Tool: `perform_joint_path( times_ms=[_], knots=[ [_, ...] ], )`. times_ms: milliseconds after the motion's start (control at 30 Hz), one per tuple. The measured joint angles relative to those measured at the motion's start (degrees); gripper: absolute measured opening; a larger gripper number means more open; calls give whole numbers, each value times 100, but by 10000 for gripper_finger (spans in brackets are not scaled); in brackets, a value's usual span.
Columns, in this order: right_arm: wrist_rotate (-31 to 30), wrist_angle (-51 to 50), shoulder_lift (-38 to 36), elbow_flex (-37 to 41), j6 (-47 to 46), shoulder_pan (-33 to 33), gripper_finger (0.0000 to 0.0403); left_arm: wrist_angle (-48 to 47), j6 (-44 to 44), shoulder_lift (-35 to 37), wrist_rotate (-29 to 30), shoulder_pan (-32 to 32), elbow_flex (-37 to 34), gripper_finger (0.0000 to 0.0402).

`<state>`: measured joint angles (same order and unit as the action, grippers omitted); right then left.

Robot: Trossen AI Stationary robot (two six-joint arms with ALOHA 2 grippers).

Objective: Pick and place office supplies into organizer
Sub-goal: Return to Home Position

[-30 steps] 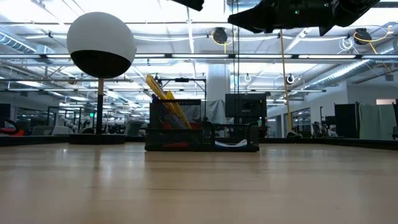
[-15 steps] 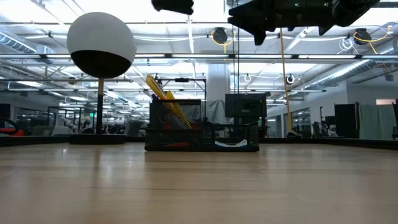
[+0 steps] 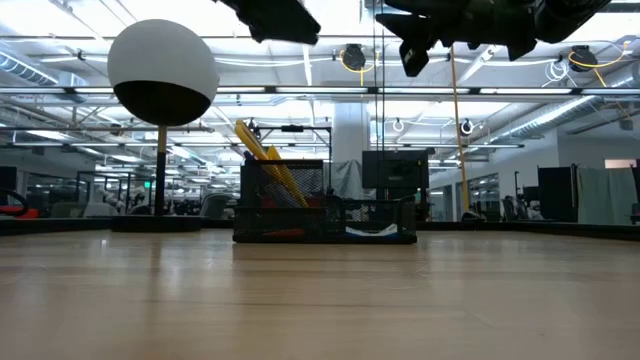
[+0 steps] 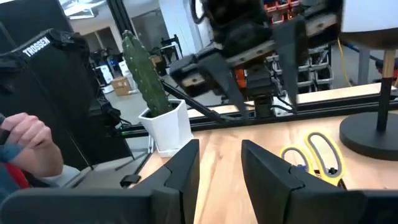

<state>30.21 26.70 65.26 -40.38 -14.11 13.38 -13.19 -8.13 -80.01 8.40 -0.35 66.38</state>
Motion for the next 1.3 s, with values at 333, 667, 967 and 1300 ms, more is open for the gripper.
perform_joint_path(
  times_ms=[333,667,967,1300],
  knots=[
    [-46,206,-1,0,320,145,110,140,130,-4,-79,668,-17,200],
    [-163,490,-211,-2,133,552,110,113,62,94,-538,895,-14,200],
    [-163,372,-202,-2,-168,581,110,153,62,205,-540,693,-33,200],
    [-166,266,-246,-2,-251,652,110,792,281,1052,-536,670,-1188,200]
  ],
)
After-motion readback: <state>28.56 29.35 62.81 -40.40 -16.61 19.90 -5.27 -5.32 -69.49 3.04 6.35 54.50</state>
